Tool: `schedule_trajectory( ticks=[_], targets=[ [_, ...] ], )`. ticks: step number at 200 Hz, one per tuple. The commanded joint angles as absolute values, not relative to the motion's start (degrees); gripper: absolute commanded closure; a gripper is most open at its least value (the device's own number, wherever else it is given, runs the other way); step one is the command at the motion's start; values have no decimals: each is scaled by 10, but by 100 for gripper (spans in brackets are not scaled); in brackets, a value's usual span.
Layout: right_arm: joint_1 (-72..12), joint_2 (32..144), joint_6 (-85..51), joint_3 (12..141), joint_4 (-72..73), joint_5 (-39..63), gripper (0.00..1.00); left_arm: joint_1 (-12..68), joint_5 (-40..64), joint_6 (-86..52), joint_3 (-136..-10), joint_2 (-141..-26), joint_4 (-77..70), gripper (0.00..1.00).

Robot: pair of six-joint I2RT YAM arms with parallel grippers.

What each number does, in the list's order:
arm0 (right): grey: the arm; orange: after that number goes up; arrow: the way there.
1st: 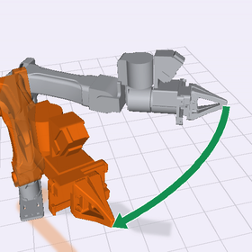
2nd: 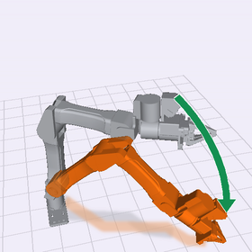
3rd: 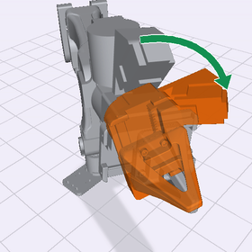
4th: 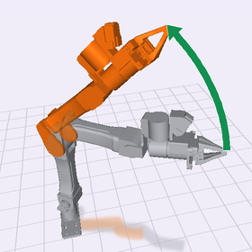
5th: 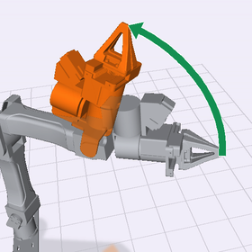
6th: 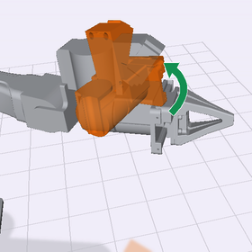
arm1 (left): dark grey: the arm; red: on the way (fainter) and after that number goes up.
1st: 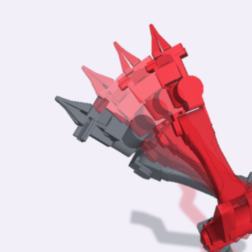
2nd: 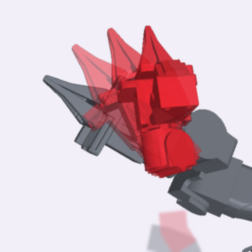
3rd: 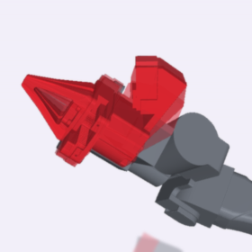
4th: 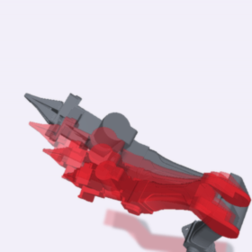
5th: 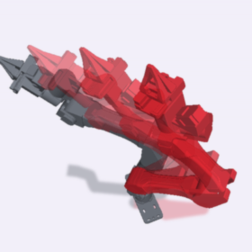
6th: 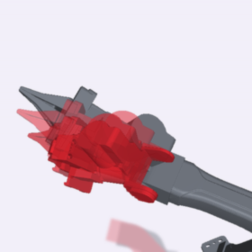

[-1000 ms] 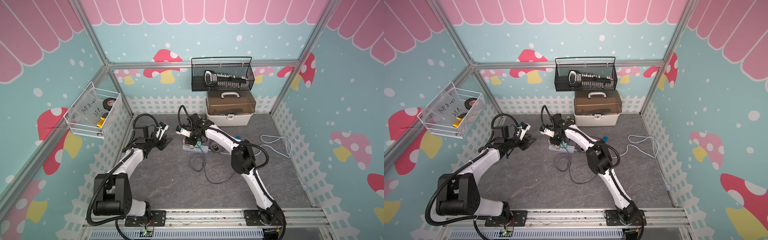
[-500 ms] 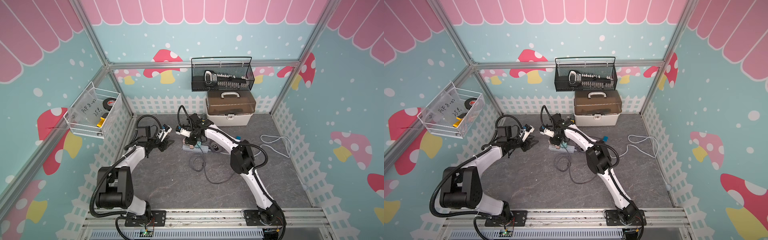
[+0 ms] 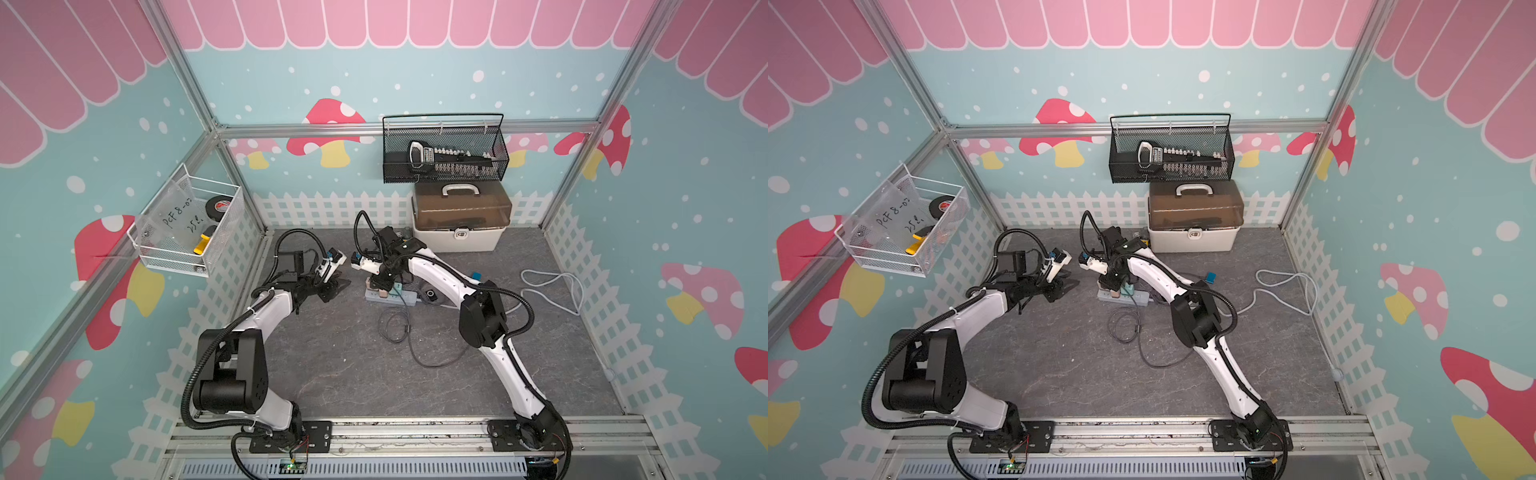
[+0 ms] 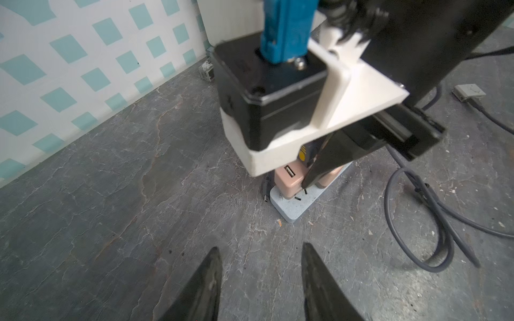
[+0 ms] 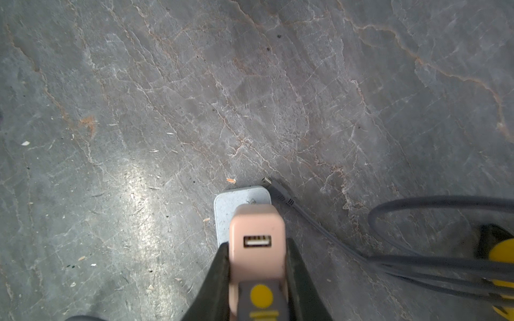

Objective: Charge mp3
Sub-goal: Insert the plug into the socket.

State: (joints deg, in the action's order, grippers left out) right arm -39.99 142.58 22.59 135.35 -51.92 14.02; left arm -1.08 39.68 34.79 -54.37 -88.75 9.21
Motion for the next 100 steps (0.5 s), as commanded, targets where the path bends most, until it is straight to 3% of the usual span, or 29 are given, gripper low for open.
schedule_trajectory(
  ticks=[1,27,100],
  targets=[
    [-396,1479,250,1354,-651,78,99,-9,407,368,-560,-894,97,56],
    [-396,1476,251,1358,-658,72,95,-9,407,368,-562,-895,97,56],
    [-397,1522,260,1440,-721,57,100,-9,399,369,-560,-883,97,56]
  ],
)
